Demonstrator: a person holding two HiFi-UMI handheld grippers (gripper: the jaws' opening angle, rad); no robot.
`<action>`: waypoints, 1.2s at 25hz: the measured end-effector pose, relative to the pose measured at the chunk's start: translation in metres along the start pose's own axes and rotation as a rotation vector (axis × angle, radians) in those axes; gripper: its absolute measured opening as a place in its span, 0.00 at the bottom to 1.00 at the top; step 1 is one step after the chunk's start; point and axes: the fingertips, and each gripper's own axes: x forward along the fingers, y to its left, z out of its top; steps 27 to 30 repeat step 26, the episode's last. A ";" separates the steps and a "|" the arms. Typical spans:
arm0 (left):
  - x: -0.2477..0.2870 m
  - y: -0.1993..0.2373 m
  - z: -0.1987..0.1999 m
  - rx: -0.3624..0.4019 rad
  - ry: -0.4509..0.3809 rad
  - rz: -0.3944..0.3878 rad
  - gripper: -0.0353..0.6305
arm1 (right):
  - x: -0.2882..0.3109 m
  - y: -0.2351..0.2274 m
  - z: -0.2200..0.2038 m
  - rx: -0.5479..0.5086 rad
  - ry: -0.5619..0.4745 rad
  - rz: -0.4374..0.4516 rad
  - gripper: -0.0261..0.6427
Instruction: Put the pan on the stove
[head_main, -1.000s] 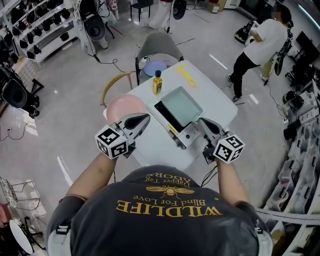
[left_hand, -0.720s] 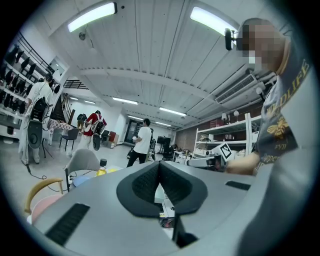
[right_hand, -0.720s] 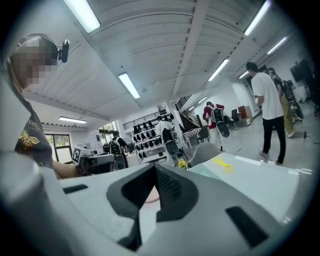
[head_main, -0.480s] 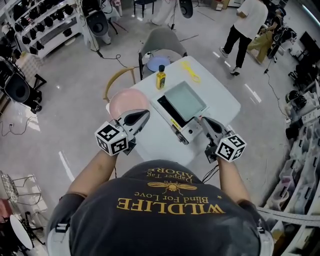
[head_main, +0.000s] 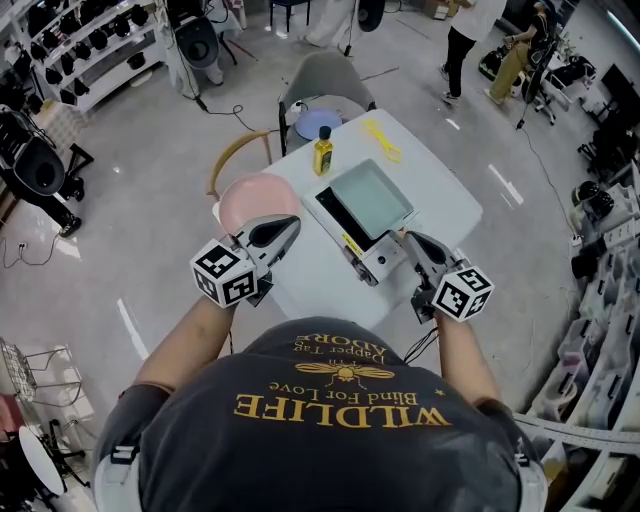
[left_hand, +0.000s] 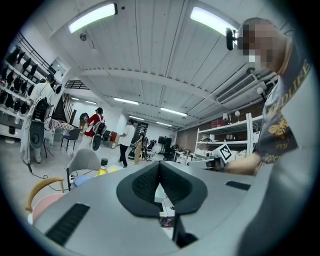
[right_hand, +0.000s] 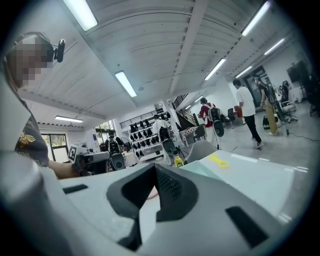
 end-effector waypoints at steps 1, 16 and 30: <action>0.000 0.000 0.000 0.000 0.000 0.000 0.06 | 0.000 0.000 0.000 -0.005 0.001 0.000 0.04; 0.000 -0.003 -0.007 -0.014 0.013 -0.010 0.06 | -0.001 0.002 -0.002 -0.028 0.015 0.004 0.04; 0.004 -0.005 -0.010 -0.020 0.019 -0.015 0.06 | -0.001 0.000 -0.002 -0.034 0.015 0.011 0.04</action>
